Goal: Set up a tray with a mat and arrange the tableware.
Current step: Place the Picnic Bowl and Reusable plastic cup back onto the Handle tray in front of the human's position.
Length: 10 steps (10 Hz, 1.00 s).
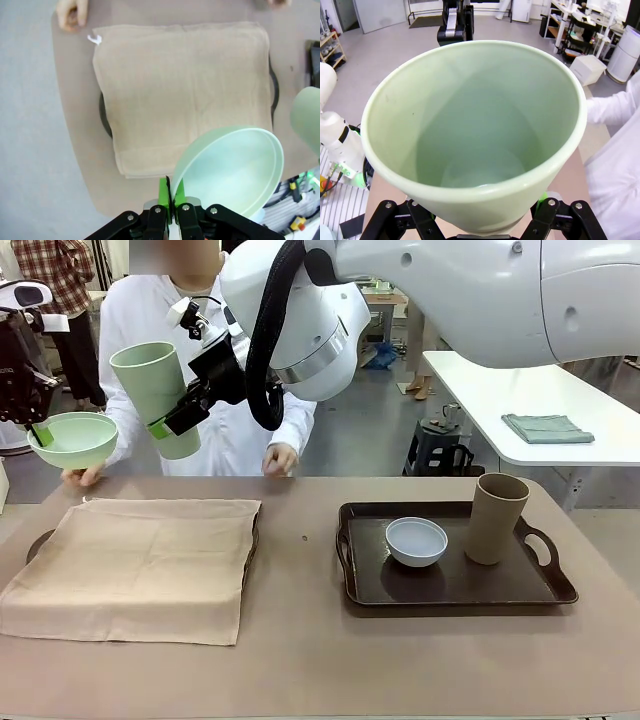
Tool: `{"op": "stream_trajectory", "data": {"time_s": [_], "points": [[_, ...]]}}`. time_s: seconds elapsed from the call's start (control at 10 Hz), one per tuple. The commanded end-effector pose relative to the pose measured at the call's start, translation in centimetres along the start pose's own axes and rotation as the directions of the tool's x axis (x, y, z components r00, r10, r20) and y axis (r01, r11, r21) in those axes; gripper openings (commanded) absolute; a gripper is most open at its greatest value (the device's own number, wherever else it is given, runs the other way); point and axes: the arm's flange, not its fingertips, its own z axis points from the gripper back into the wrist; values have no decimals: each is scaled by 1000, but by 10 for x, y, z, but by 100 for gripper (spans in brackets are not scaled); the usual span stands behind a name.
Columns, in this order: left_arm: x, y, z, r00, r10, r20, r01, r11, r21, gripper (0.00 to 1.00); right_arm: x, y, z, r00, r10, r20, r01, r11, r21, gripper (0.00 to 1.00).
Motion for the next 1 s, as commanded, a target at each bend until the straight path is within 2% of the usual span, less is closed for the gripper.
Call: {"op": "stream_trajectory", "data": {"time_s": [0.0, 0.1, 0.2, 0.3, 0.5, 0.7, 0.9], "points": [[-1, 0, 0, 1000, -7, 1, 7, 1000, -4, 0, 1, 1, 2, 1000, 6, -7, -6, 1000, -7, 23], [-1, 0, 0, 1000, -7, 1, 7, 1000, -4, 0, 1, 1, 2, 1000, 6, -7, -6, 1000, -7, 23], [0, 0, 0, 1000, 0, 0, 0, 1000, 0, 4, 0, 0, 0, 1000, 0, 0, 0, 1000, 0, 82], [9, 8, -19, 1000, -2, -11, 2, 1000, -7, 4, -17, -7, -3, 999, 5, 54, -6, 1000, 22, 82], [22, 28, -67, 997, -19, -77, 13, 997, -77, 4, -69, -23, -18, 985, -70, 160, 63, 997, 51, 82], [32, 37, -108, 995, -26, -94, 14, 992, -122, 4, -111, -35, -39, 973, -127, 195, 115, 991, 75, 82], [39, 41, -137, 994, 2, -107, -16, 991, -133, 4, -131, -37, -58, 970, -156, 184, 138, 985, 107, 82]]}}
